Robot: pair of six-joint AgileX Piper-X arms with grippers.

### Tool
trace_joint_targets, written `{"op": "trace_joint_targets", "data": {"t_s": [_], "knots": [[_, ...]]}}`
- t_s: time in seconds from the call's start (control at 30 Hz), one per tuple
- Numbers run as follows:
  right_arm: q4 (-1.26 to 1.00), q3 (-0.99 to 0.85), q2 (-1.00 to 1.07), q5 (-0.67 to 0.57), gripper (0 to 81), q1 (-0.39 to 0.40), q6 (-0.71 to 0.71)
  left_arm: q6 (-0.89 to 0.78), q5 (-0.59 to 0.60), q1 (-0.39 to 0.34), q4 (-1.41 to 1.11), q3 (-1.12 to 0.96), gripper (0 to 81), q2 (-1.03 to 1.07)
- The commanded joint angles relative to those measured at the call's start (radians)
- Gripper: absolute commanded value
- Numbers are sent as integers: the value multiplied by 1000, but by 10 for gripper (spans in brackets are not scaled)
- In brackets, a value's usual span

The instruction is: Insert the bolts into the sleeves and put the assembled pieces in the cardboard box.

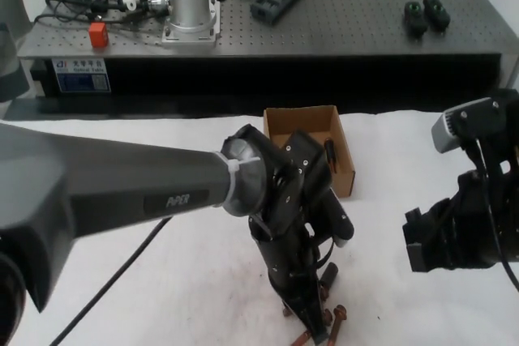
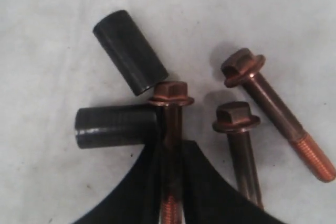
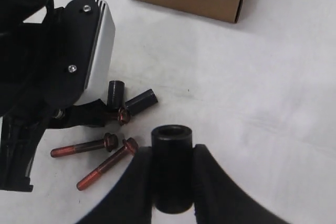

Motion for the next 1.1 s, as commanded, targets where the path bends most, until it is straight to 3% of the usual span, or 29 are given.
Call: {"op": "trace_joint_targets", "data": {"t_s": [0.0,0.17,0.33,0.47,0.6,0.87,1.07], "knots": [[-35,-1,-9,-5,39,-4,13,-156,7,12,3,-12,6,-70],[-74,35,-57,-29,39,-4,71,-329,67,89,-136,99,6,-300],[-218,157,-153,-219,39,11,252,-601,198,190,-534,353,6,-551],[-488,280,-168,-404,39,102,400,-823,348,204,-957,534,6,-667],[-758,331,-120,-406,39,198,511,-1002,456,204,-1224,611,6,-684],[-1087,331,22,-401,39,246,551,-1027,511,204,-1268,619,6,-684],[-1140,311,35,-401,39,246,557,-1027,524,204,-1268,619,6,-684]]}}
